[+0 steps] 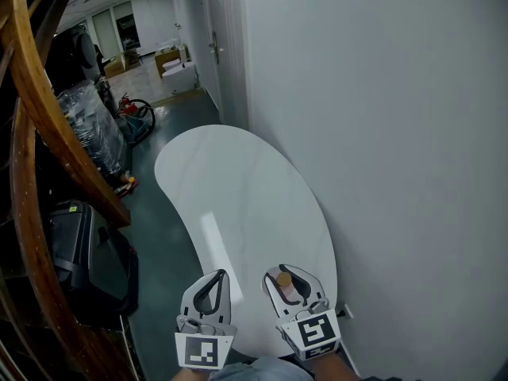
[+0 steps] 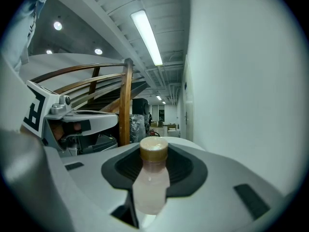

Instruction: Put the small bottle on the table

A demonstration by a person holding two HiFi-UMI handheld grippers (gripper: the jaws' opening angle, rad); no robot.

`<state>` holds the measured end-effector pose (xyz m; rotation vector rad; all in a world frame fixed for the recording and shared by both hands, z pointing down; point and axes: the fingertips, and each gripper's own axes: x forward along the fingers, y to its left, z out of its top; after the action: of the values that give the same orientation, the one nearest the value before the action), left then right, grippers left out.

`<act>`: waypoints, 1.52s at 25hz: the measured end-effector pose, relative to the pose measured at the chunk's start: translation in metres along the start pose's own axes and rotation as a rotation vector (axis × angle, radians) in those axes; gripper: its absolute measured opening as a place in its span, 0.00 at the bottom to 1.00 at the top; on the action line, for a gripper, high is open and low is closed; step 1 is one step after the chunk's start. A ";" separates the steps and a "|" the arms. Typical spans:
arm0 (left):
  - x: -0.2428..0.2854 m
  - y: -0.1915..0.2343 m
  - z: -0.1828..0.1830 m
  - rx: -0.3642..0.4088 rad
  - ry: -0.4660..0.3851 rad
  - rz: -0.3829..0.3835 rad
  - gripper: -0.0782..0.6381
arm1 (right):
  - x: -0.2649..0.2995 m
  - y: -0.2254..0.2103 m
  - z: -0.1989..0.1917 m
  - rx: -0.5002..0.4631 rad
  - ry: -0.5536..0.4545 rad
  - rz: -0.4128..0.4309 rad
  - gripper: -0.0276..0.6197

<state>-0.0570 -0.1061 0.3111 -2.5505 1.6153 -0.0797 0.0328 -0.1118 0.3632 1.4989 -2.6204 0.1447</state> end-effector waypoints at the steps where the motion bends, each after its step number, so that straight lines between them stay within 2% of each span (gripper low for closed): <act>1: 0.004 0.001 0.001 0.003 -0.002 0.013 0.11 | 0.004 -0.003 0.001 -0.006 -0.002 0.011 0.23; 9: 0.019 0.011 -0.007 -0.011 0.018 0.103 0.11 | 0.030 -0.015 0.001 -0.064 -0.010 0.103 0.23; 12: 0.027 0.016 -0.018 -0.024 0.033 0.112 0.11 | 0.039 -0.014 -0.011 -0.023 0.024 0.111 0.23; 16: 0.038 0.026 -0.035 -0.064 0.071 0.123 0.11 | 0.054 -0.016 -0.013 -0.124 0.020 0.131 0.23; 23: 0.047 0.042 -0.057 -0.131 0.137 0.125 0.11 | 0.079 -0.016 -0.039 -0.120 0.074 0.121 0.23; 24: 0.048 0.043 -0.061 -0.130 0.151 0.119 0.11 | 0.082 -0.016 -0.042 -0.116 0.078 0.123 0.23; 25: 0.050 0.043 -0.065 -0.099 0.169 0.098 0.11 | 0.084 -0.016 -0.045 -0.109 0.083 0.124 0.23; 27: 0.054 0.041 -0.069 0.079 0.209 0.000 0.11 | 0.088 -0.016 -0.051 -0.094 0.092 0.121 0.23; 28: 0.055 0.040 -0.071 0.128 0.222 -0.029 0.11 | 0.089 -0.017 -0.054 -0.082 0.095 0.116 0.23; 31: 0.052 0.043 -0.086 0.005 0.258 0.016 0.11 | 0.093 -0.019 -0.064 -0.040 0.108 0.096 0.23; 34: 0.052 0.041 -0.097 0.046 0.303 -0.033 0.11 | 0.095 -0.020 -0.080 -0.017 0.144 0.082 0.23; 36: 0.053 0.042 -0.103 -0.009 0.318 -0.020 0.11 | 0.096 -0.021 -0.091 -0.002 0.178 0.071 0.23; 38: 0.056 0.041 -0.107 -0.007 0.332 -0.039 0.11 | 0.096 -0.021 -0.103 0.023 0.234 0.057 0.23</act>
<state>-0.0816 -0.1820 0.4110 -2.6854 1.6676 -0.5282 0.0082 -0.1898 0.4802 1.3252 -2.4824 0.3349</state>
